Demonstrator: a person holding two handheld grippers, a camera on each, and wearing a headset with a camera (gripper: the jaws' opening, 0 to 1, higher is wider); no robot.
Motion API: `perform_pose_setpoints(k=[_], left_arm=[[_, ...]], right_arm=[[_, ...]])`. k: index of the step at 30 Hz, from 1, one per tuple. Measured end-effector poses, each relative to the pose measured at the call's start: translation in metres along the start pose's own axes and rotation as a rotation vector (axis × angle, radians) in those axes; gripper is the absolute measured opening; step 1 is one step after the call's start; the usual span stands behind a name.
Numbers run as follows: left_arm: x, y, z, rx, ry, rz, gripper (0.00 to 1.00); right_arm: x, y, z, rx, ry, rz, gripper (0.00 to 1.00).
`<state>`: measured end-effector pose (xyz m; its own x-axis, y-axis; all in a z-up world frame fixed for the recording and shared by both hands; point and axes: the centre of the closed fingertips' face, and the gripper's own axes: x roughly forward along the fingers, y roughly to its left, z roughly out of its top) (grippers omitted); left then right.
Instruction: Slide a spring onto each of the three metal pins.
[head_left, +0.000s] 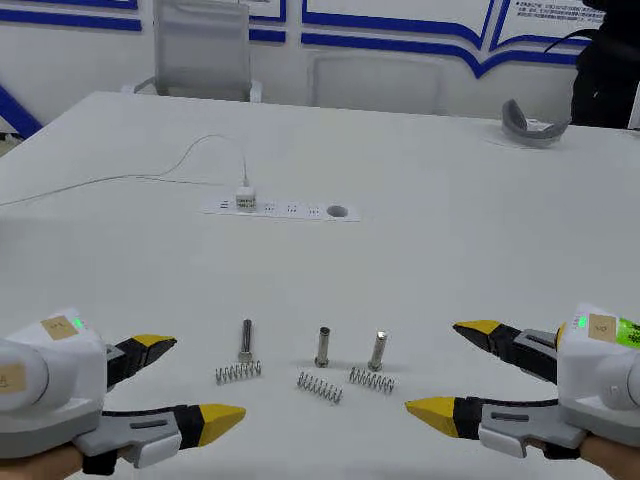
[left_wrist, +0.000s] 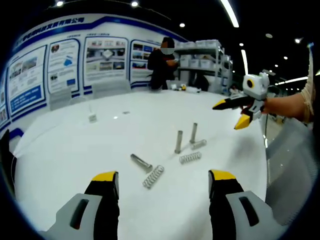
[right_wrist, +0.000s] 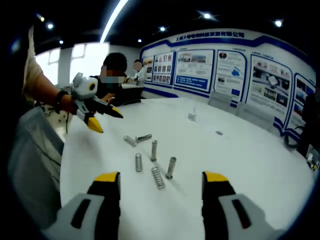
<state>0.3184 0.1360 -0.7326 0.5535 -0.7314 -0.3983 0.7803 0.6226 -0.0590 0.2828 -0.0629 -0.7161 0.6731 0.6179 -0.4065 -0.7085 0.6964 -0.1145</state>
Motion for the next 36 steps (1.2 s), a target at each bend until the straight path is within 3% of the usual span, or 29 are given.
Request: perform_pose_setpoints(k=[6,10,19,31,36], left_arm=[[0.018,0.014,0.007,-0.031,0.005,0.037,0.65],[0.034,0.022,0.002,-0.014,0.065,0.052,0.60],[0.056,0.043,0.007,0.007,0.117,0.113,0.48],[0.084,0.059,-0.004,-0.014,0.219,0.173,0.33],[0.092,0.064,-0.014,-0.057,0.265,0.190,0.25]], right_arm=[[0.002,0.002,0.000,0.014,-0.011,0.001,0.67],[0.000,0.005,-0.002,0.011,-0.007,0.006,0.67],[0.001,0.004,-0.006,0.025,-0.005,-0.001,0.67],[0.001,0.004,-0.008,0.035,0.001,0.000,0.67],[0.002,0.005,-0.011,0.041,0.008,0.002,0.67]])
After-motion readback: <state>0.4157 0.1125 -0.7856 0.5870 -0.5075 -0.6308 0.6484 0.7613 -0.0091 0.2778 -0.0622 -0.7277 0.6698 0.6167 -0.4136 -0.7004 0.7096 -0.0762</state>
